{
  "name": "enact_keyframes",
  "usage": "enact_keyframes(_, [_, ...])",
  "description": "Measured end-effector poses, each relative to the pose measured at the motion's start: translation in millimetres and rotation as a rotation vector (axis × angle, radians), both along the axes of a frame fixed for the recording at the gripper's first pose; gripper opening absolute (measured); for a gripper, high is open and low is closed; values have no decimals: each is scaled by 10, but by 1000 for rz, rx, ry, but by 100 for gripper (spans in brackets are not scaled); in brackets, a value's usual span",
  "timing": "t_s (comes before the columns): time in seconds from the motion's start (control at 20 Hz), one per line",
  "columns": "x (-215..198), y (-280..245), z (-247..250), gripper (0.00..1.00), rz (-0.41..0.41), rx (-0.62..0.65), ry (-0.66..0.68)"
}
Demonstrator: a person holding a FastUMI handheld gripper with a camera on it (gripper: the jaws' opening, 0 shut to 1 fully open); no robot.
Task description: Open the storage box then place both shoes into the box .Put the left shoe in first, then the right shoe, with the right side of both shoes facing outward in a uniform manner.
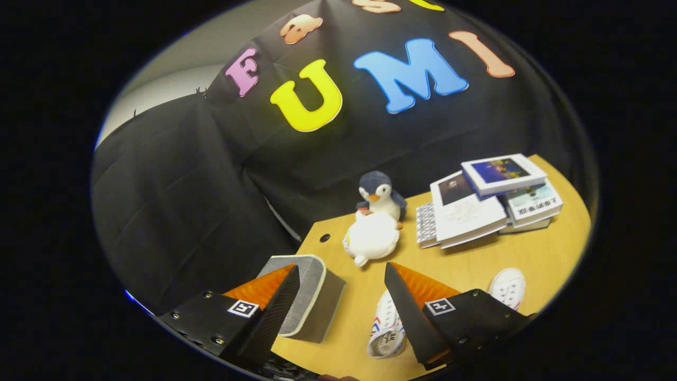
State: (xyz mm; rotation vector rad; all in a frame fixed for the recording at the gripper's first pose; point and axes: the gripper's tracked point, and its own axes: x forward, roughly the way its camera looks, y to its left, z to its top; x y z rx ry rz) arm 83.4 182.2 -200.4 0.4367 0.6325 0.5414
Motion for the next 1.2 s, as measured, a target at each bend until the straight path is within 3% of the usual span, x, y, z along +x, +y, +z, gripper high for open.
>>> enact_keyframes(0.2, [46,376,-416,97,102,64,128])
enact_keyframes(0.65, [-77,1069,-1082,96,225,269,424])
enact_keyframes(1.0, [-150,1546,-1299,96,261,398,579])
enact_keyframes(1.15, [-229,1666,-1355,95,291,380,576])
enact_keyframes(1.2, [-215,1702,-1348,87,289,385,569])
